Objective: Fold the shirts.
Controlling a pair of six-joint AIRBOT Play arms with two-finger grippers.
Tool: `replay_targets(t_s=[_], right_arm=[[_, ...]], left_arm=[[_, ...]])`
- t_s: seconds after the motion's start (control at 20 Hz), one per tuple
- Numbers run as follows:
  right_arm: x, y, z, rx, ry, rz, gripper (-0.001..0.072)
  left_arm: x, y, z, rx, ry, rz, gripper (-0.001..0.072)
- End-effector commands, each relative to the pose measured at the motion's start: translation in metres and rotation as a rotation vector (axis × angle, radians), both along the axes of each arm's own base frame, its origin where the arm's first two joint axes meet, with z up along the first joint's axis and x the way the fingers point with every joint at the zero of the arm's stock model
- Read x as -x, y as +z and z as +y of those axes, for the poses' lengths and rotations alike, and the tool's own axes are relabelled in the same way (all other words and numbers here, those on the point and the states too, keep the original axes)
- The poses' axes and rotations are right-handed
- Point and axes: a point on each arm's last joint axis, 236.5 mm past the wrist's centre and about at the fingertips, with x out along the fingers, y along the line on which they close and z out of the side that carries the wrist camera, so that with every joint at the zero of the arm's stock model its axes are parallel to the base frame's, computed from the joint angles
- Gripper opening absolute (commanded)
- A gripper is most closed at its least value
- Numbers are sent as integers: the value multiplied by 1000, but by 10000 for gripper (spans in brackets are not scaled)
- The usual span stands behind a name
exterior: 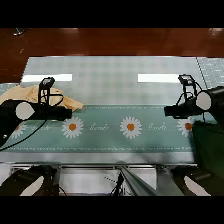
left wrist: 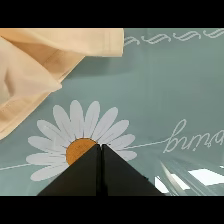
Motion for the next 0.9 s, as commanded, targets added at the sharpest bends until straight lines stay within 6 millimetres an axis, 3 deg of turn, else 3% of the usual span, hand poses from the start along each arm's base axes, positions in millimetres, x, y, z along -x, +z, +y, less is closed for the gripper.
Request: replay_targets(t_s=[0.0,0.55,0.85], right_arm=[[0,0,0,0,0,1,20],[0,0,0,-1,0,-2,20],[-41,13,6,-21,19,-184,20]], left_arm=[[0,0,0,-1,0,1,27],[0,0,0,0,0,0,27],[-3,1,0,2,3,-12,27]])
